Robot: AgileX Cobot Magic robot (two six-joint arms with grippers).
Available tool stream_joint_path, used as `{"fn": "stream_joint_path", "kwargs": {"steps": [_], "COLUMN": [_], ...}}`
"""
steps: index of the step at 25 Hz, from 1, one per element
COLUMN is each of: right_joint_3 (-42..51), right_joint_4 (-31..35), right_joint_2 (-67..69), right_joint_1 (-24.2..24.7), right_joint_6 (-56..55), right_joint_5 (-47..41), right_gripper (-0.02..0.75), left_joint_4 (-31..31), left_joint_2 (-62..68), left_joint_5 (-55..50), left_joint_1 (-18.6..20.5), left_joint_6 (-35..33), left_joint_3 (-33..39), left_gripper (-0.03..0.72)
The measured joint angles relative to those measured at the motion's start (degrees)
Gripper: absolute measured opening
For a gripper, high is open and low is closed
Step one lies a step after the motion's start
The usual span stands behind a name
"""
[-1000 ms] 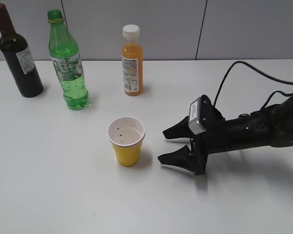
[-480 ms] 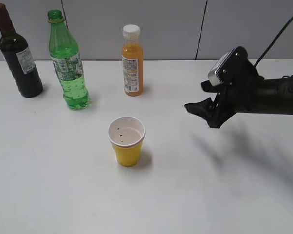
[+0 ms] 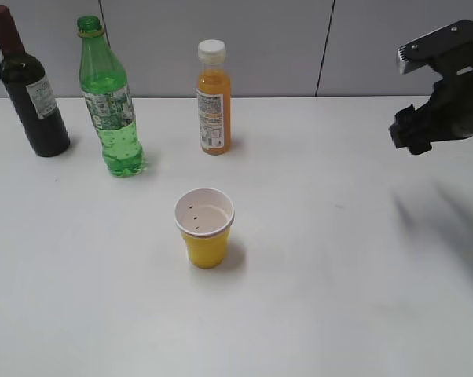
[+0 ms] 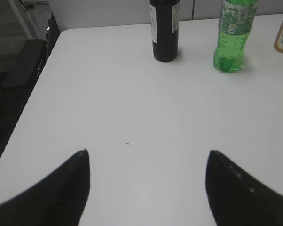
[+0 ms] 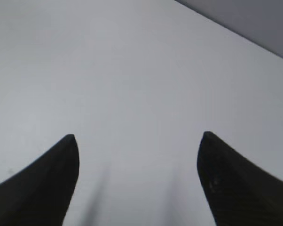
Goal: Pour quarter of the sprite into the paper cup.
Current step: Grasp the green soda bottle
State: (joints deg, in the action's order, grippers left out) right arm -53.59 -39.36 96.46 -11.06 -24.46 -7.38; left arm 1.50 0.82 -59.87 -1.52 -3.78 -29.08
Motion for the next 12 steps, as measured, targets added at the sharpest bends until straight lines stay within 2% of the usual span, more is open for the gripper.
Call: {"fn": "stream_joint_path", "kwargs": {"steps": [5,12], "right_joint_3": [-8.1,-14.0], "right_joint_4": [9.4,27.4], "right_joint_2": [0.0,-0.3], "right_joint_1": [0.7,5.9], "right_joint_6": [1.7,15.8], "right_joint_5": [-19.3,-37.4], "right_gripper": [0.583,0.543], "left_joint_4": [0.0,0.0], "left_joint_2": [0.0,0.0], "left_joint_5": [0.0,0.0], "left_joint_1": [0.0,0.0], "left_joint_6": [0.0,0.0], "left_joint_3": [0.0,0.0], "left_gripper": [0.582,0.582]}}
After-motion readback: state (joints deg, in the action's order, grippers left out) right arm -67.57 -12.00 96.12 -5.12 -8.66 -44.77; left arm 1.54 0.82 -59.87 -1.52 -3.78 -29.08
